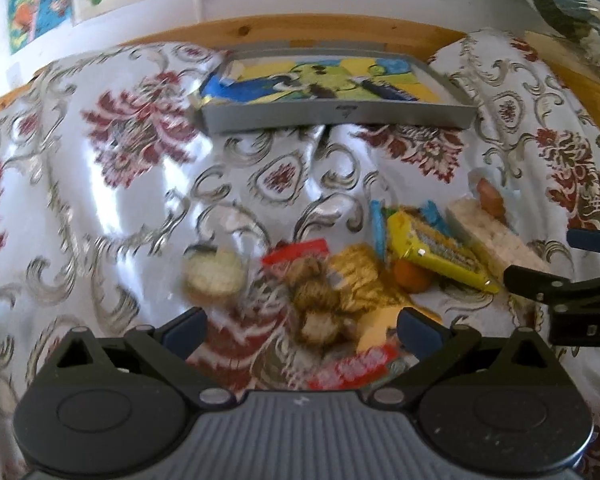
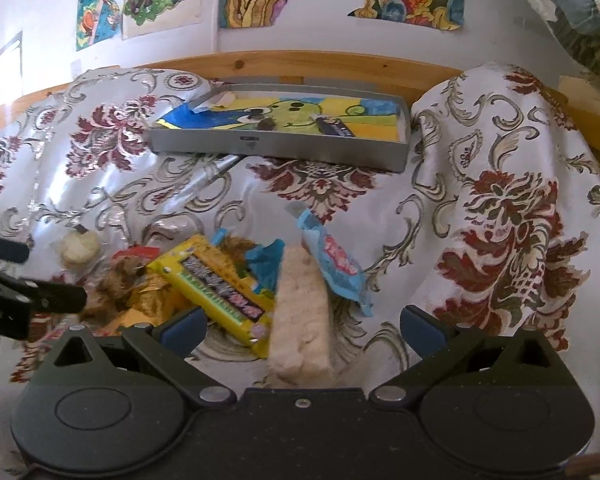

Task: Organize snacks
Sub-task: 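Move both tools back over the remaining snack pile, then grasp the rice cracker bar with the right tool while the left tool grasps the yellow-green biscuit pack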

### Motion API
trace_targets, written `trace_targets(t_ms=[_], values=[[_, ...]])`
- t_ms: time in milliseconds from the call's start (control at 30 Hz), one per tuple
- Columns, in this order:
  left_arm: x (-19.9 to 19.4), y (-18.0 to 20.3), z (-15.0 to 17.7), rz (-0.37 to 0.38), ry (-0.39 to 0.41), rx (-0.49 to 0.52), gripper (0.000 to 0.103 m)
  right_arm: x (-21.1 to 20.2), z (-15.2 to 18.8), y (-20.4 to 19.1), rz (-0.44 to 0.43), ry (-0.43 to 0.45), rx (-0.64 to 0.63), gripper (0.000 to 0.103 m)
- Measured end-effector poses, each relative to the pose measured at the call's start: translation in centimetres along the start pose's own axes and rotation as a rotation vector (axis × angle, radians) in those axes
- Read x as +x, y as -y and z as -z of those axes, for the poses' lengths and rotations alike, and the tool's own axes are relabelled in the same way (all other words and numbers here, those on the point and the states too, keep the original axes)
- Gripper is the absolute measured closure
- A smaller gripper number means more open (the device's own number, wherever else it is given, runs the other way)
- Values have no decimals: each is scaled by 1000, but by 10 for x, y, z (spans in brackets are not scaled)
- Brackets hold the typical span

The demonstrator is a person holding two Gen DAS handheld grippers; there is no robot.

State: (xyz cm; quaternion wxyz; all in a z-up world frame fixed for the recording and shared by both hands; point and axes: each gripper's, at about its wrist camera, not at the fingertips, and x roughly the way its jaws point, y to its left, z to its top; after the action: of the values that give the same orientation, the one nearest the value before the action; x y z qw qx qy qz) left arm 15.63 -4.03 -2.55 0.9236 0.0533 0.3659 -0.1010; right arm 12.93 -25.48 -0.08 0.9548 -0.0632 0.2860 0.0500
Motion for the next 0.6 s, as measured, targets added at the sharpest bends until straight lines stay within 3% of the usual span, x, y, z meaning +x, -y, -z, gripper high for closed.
trace_targets(t_ms=[167, 433, 600], values=[[10, 1, -16, 73, 24, 73, 0, 11, 3, -1, 10, -1, -15, 5], [32, 15, -41, 255, 38, 322, 0, 17, 7, 1, 8, 11, -29, 18], [48, 28, -54, 364, 41, 495, 0, 24, 7, 6, -39, -12, -22, 28]])
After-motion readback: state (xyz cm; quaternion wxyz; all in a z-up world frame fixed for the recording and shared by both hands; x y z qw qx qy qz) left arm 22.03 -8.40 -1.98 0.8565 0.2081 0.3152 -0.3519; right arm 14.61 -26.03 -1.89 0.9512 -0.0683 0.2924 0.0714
